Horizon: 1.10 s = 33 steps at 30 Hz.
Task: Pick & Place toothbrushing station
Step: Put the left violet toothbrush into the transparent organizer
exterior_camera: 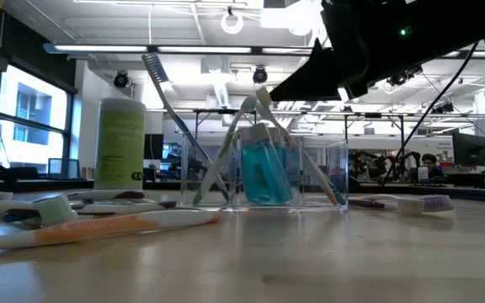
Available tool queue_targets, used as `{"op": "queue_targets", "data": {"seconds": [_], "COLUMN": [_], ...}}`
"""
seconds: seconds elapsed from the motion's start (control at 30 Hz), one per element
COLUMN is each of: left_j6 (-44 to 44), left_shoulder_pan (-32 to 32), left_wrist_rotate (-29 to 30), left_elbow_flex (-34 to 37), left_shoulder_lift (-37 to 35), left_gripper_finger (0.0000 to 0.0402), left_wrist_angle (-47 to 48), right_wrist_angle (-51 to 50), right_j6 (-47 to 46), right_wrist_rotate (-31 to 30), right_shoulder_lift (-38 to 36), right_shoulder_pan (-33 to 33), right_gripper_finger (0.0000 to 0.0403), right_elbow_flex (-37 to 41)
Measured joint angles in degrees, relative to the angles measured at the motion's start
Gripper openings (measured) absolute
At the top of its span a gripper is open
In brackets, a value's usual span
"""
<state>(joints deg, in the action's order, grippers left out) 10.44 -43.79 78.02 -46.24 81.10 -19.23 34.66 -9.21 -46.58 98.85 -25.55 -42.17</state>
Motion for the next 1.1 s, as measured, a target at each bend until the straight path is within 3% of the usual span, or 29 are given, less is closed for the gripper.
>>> {"op": "queue_targets", "data": {"seconds": [0.2,0.37,0.5,0.6,0.7,0.87,1.1], "left_j6": [0.02,0.49,2.09,1.23,-1.53,-10.75,-28.82], "left_shoulder_pan": [0.00,-0.83,-2.24,-2.84,-2.89,-1.89,-0.47], "left_wrist_rotate": [-0.02,-0.07,-0.35,-1.75,-6.56,-20.01,-39.60], "left_elbow_flex": [0.00,0.00,0.00,0.00,0.00,0.00,0.00], "left_shoulder_lift": [0.00,0.00,0.00,0.00,-0.01,-0.02,-0.01], "left_gripper_finger": [0.0143,0.0143,0.0143,0.0143,0.0143,0.0143,0.0142], "left_wrist_angle": [-0.04,-0.06,0.07,2.05,5.61,15.60,29.50], "right_wrist_angle": [4.88,1.98,-8.07,-20.52,-33.59,-49.55,-51.97], "right_j6": [9.98,16.83,13.62,2.56,-12.47,-32.34,-35.83], "right_wrist_rotate": [-3.49,-12.48,-17.60,-15.53,-9.25,-2.69,-2.26], "right_shoulder_lift": [-0.79,-5.08,-10.57,-15.32,-20.04,-22.84,-21.57], "right_shoulder_pan": [-2.63,-7.24,-11.51,-13.66,-13.79,-12.54,-12.69], "right_gripper_finger": [0.0002,0.0002,0.0002,0.0002,0.0002,0.0002,0.0002], "right_elbow_flex": [0.00,0.00,0.00,0.00,0.00,0.00,0.02]}}
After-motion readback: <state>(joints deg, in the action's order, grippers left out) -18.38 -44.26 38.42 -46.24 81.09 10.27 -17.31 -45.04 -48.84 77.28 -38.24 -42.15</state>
